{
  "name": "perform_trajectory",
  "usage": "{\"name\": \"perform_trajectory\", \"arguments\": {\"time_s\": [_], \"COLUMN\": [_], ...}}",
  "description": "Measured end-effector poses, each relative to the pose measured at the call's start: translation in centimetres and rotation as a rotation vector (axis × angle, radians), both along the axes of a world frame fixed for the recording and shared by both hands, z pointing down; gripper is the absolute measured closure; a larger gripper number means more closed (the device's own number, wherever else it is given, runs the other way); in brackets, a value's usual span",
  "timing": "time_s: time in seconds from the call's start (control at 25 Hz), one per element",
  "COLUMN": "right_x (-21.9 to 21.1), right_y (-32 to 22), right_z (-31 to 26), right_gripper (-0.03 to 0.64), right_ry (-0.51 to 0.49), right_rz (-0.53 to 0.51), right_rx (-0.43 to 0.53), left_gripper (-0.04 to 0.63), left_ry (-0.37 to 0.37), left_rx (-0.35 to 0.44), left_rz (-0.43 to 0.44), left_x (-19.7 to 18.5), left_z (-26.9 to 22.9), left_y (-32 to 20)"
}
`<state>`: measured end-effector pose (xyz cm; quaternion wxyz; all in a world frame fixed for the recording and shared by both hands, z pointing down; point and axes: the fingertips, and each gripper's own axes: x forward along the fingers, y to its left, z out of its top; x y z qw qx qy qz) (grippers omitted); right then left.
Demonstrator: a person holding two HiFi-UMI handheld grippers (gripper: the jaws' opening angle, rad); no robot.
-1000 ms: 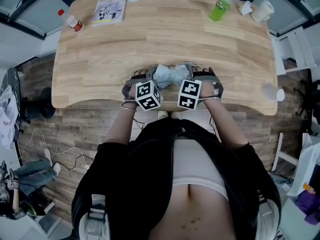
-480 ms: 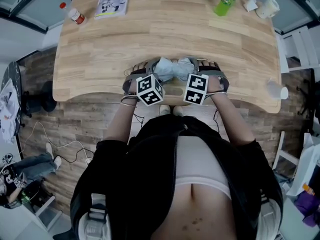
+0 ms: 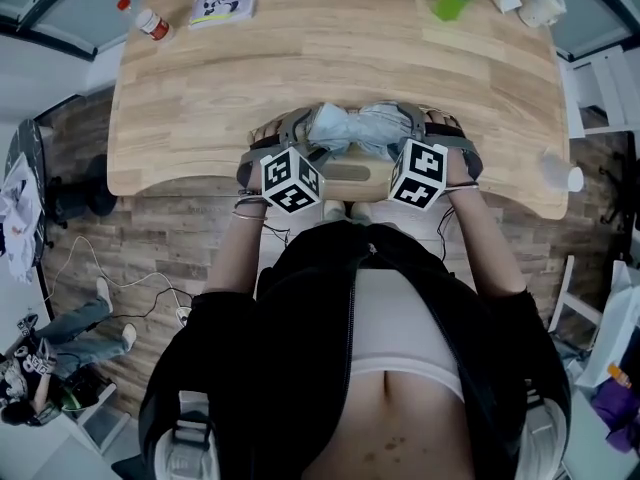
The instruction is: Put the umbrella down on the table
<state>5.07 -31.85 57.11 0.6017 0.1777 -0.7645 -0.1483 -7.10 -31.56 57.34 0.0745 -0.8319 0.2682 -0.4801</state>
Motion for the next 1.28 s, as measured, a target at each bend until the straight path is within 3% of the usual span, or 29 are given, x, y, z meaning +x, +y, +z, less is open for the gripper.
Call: {"name": "perform_trajectory", "arguments": {"time_s": [0.2, 0.48, 0.68, 0.84, 0.96, 1.08, 1.2, 1.28], "right_x": [0.0, -0.1, -0.8, -0.8, -0.8, -1.1, -1.4, -1.4], "right_y": [0.5, 1.5, 0.3, -0.9, -1.5, -1.8, -1.7, -1.8], "right_z": [-1.7, -5.5, -10.0, -13.7, -15.6, -16.9, -17.6, -18.0], "right_gripper": [0.253, 0.255, 0.266, 0.381, 0.413, 0.448, 0.480, 0.501], "right_ry": [-0.092, -0.312, -0.613, -0.827, -0.944, -0.997, -1.017, -1.016], "right_rz": [0.046, 0.173, 0.272, 0.372, 0.429, 0.436, 0.435, 0.438], "right_rx": [0.009, -0.024, 0.047, 0.139, 0.157, 0.172, 0.194, 0.226], "left_gripper": [0.245, 0.247, 0.247, 0.253, 0.289, 0.350, 0.364, 0.410], "left_ry": [0.051, 0.236, 0.342, 0.403, 0.524, 0.635, 0.680, 0.707], "left_rx": [0.025, 0.062, 0.077, 0.134, 0.170, 0.179, 0.179, 0.173], "left_rz": [-0.040, -0.161, -0.209, -0.227, -0.274, -0.320, -0.355, -0.371], "left_x": [-0.4, -0.6, 0.0, 1.1, 1.9, 2.2, 1.9, 1.7], "left_z": [-2.2, -6.8, -9.4, -11.7, -13.6, -15.0, -15.8, -16.1], "left_y": [0.7, 0.9, 0.6, -0.2, -1.0, -1.6, -1.9, -2.1]}}
